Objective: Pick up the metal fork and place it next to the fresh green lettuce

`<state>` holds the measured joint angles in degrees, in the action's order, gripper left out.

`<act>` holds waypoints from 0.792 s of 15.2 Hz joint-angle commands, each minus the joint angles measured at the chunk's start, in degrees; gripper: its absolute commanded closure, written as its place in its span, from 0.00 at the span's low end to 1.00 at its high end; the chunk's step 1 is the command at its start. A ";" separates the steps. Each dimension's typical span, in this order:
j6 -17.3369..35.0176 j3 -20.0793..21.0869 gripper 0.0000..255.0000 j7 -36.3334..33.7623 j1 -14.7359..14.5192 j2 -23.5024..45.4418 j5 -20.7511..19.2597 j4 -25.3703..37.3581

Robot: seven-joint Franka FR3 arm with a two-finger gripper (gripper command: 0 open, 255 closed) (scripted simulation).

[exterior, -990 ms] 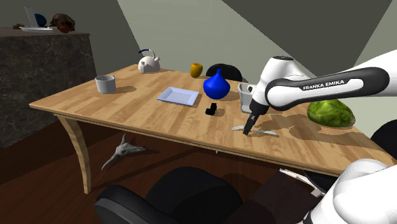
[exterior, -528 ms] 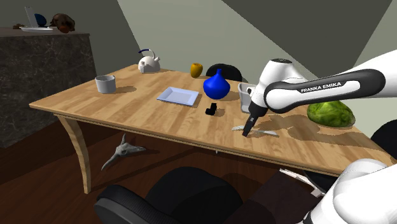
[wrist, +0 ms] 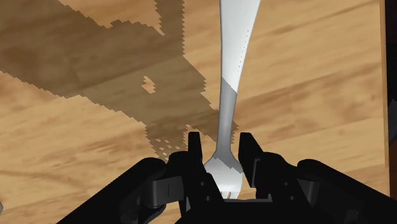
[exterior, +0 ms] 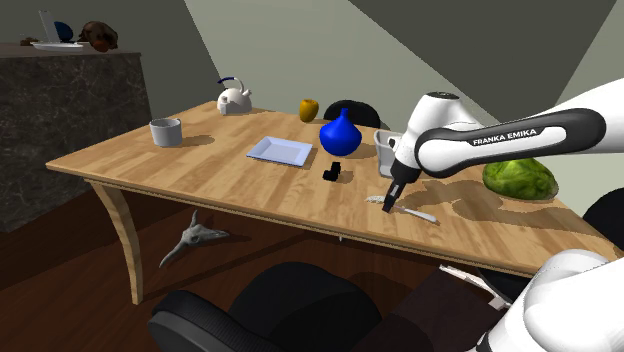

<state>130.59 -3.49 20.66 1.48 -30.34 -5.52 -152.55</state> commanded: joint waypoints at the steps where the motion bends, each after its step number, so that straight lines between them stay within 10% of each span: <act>1: -0.01 0.01 1.00 -0.01 -0.01 0.04 0.01 -0.03; 12: -7.91 0.20 1.00 0.42 -0.18 -2.79 0.43 5.07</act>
<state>123.80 -3.30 21.02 1.32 -32.71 -5.14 -148.18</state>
